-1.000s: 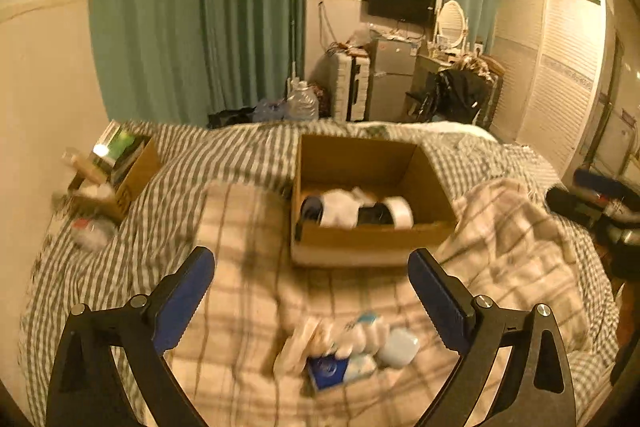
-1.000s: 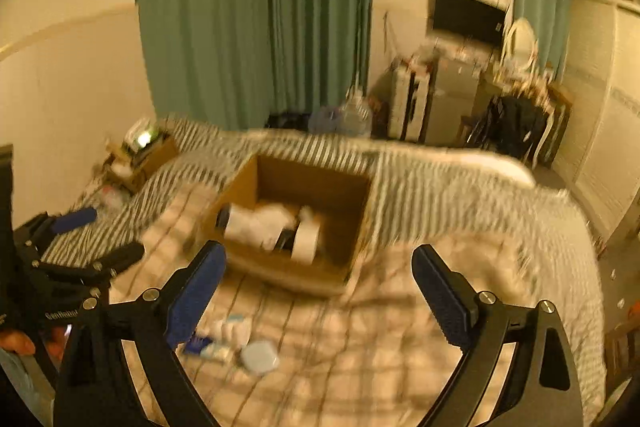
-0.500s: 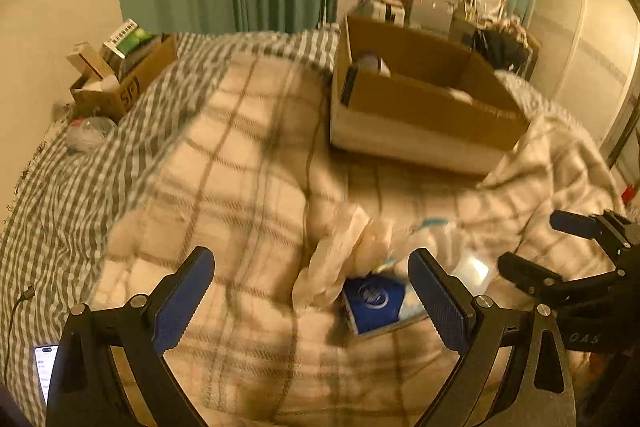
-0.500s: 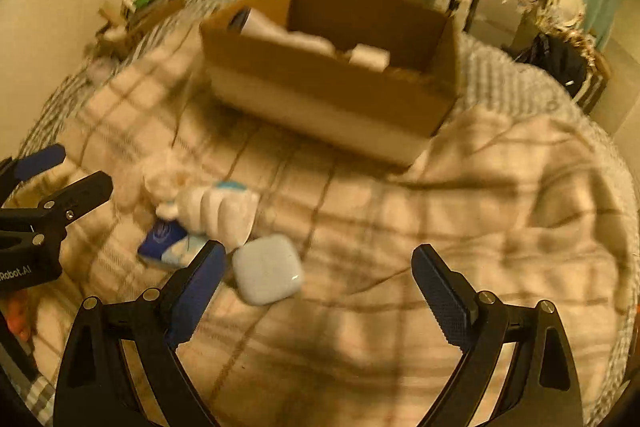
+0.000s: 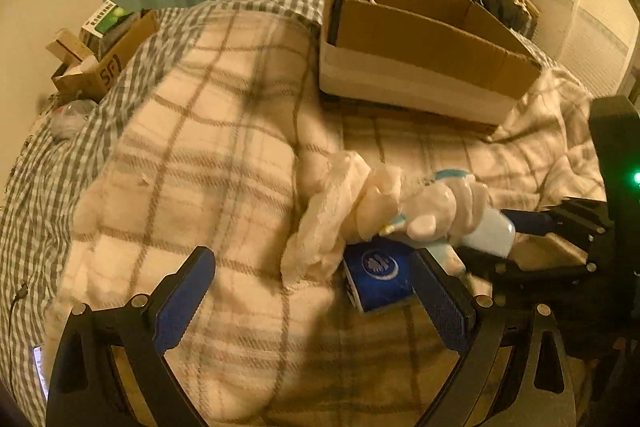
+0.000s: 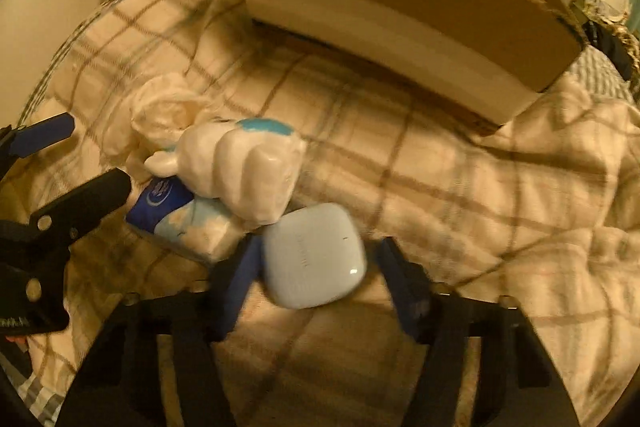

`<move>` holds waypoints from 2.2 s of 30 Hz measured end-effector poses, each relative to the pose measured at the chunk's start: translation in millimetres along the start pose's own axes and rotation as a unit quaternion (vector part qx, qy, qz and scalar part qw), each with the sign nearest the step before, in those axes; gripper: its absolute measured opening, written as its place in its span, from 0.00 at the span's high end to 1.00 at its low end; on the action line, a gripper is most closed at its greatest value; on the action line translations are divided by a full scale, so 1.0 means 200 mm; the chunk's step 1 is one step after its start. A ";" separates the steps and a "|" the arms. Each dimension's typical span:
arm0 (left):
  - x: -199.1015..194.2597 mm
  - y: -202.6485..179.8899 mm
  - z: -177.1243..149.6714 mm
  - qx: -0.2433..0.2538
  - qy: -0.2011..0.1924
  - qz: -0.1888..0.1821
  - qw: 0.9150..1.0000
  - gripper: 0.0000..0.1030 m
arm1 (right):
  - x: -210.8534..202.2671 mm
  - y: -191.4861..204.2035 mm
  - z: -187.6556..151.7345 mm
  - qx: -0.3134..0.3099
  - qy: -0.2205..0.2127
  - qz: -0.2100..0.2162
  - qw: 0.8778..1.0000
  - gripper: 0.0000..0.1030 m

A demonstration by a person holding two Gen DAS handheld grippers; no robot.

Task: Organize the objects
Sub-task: 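Grasp the blue tissue pack with the left tool while the right tool grasps the white earbud case, then lower the tissue pack and earbud case into the box and open both tools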

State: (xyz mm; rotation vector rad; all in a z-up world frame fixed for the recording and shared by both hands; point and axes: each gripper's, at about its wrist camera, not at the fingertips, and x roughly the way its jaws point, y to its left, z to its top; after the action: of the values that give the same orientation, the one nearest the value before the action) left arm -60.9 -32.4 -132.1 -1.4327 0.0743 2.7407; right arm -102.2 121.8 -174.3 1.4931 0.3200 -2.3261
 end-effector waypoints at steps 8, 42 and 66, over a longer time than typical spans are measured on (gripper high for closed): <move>0.01 -0.14 -0.03 0.017 0.030 -0.046 0.998 0.03 | -0.18 -0.16 -0.05 0.060 -0.045 -0.036 0.997 0.51; -0.41 -0.26 0.25 -0.007 -0.053 -0.082 0.995 0.29 | -0.78 -0.23 0.17 0.049 -0.168 -0.080 0.981 0.51; -0.04 -0.22 1.05 0.022 -0.091 -0.050 0.994 0.29 | -0.68 -0.52 0.80 0.035 -0.226 -0.078 0.970 0.52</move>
State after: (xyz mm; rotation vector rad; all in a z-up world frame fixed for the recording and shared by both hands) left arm -225.0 24.5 -6.2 -1.1370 0.0552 2.7546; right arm -226.1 180.3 16.4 0.9486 0.2392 -2.7398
